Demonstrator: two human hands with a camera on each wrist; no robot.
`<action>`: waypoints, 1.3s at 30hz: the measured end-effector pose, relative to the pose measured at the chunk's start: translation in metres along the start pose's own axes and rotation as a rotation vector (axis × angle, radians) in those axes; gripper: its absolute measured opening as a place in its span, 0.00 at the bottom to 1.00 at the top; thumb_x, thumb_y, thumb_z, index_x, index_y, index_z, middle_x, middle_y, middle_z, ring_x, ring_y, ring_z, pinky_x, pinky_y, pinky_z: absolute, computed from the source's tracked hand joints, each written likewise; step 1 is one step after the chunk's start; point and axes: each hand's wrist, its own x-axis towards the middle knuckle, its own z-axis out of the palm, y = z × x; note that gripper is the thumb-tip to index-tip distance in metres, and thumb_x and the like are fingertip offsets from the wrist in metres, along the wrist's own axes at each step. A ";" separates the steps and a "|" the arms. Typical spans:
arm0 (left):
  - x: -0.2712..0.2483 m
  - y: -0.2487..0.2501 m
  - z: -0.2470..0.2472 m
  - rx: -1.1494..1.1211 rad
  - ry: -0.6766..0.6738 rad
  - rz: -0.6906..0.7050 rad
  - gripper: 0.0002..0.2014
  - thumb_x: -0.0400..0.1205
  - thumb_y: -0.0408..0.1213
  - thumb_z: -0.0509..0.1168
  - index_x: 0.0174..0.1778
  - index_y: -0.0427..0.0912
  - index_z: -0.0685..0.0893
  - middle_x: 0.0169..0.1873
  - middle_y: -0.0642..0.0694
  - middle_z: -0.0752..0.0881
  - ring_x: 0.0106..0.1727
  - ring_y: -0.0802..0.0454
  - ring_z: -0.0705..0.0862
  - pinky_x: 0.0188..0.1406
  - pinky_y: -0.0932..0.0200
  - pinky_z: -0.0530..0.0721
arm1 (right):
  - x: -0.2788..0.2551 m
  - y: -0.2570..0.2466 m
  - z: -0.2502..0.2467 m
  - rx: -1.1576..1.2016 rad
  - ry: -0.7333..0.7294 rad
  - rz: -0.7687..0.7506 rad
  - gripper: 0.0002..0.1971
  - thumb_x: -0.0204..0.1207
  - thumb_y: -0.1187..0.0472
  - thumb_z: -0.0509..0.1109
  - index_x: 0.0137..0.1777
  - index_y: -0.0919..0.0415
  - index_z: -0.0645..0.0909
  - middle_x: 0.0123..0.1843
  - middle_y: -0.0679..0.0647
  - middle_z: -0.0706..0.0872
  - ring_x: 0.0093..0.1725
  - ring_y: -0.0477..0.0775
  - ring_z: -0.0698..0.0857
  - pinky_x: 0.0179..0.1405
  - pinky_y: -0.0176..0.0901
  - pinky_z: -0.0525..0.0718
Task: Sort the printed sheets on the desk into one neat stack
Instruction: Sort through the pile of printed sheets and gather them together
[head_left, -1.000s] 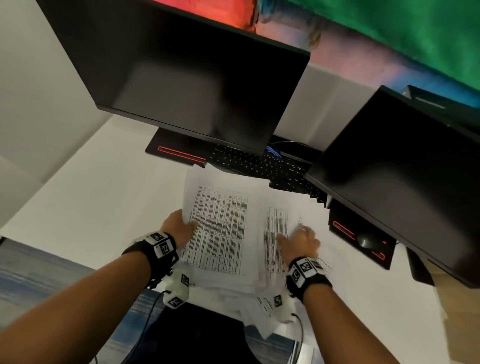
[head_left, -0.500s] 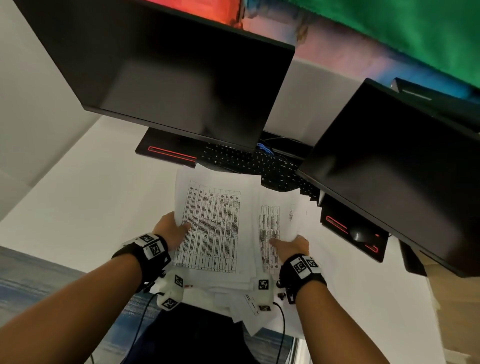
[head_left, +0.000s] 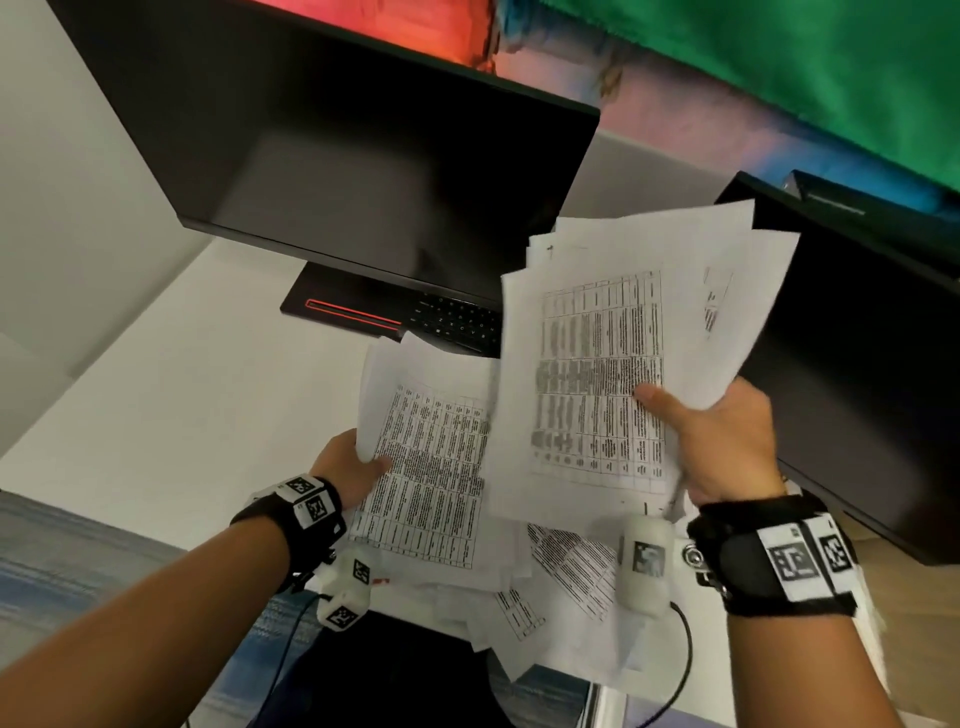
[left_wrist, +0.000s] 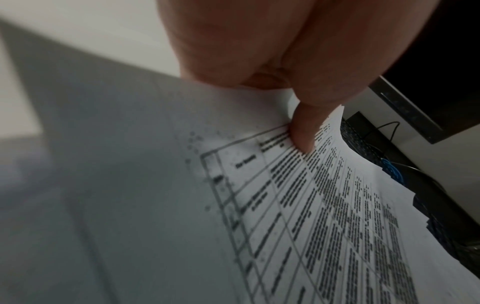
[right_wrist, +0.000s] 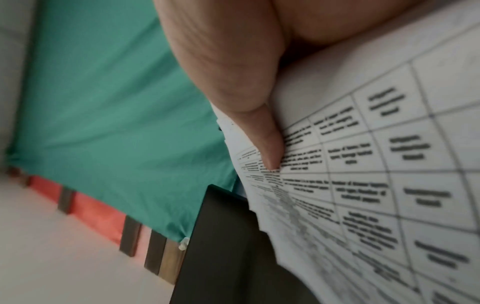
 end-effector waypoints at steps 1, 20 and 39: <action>-0.002 0.001 0.001 -0.011 -0.002 -0.004 0.12 0.83 0.38 0.69 0.61 0.38 0.83 0.47 0.43 0.88 0.42 0.47 0.85 0.33 0.60 0.77 | 0.002 0.010 0.004 0.043 -0.014 0.061 0.17 0.69 0.72 0.80 0.57 0.59 0.87 0.49 0.52 0.94 0.47 0.51 0.94 0.46 0.47 0.90; 0.008 0.002 0.014 -0.049 -0.013 -0.140 0.19 0.87 0.43 0.63 0.66 0.35 0.68 0.58 0.37 0.83 0.51 0.41 0.82 0.44 0.51 0.78 | 0.008 0.174 0.084 -0.684 -0.339 0.228 0.26 0.85 0.56 0.65 0.82 0.58 0.69 0.82 0.53 0.73 0.80 0.56 0.72 0.75 0.45 0.68; 0.013 -0.007 0.002 0.073 0.023 -0.054 0.20 0.86 0.38 0.65 0.70 0.34 0.71 0.59 0.37 0.84 0.51 0.43 0.80 0.50 0.51 0.76 | 0.029 0.175 -0.025 -1.180 -0.084 0.217 0.20 0.79 0.56 0.71 0.69 0.57 0.80 0.67 0.61 0.83 0.62 0.67 0.85 0.63 0.54 0.83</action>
